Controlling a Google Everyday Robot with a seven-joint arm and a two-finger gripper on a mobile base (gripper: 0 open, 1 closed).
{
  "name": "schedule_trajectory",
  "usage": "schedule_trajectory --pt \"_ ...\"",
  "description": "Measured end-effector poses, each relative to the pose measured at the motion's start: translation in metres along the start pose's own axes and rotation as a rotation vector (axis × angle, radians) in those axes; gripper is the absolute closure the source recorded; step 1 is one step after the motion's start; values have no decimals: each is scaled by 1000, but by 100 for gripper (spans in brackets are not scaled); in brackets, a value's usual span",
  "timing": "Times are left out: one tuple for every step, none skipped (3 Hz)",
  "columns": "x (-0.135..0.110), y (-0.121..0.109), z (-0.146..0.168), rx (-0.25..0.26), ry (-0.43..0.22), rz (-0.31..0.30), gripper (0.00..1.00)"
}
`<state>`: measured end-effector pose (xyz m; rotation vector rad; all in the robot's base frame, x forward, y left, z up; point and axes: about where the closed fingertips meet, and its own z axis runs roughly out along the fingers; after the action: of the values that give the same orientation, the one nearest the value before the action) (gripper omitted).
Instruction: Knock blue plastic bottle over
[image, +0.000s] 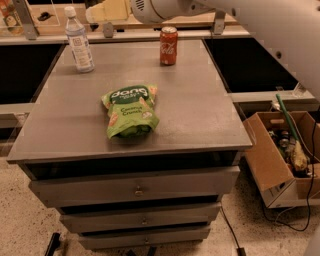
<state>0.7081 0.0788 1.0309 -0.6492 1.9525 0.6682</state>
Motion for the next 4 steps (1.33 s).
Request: schedule_trajectory --pt "6 7 31 27 30 3 0" --pt "15 3 58 17 11 25 0" --pt "24 -10 79 -8 -46 46 0" --pt "31 -22 93 -32 -91 36 0"
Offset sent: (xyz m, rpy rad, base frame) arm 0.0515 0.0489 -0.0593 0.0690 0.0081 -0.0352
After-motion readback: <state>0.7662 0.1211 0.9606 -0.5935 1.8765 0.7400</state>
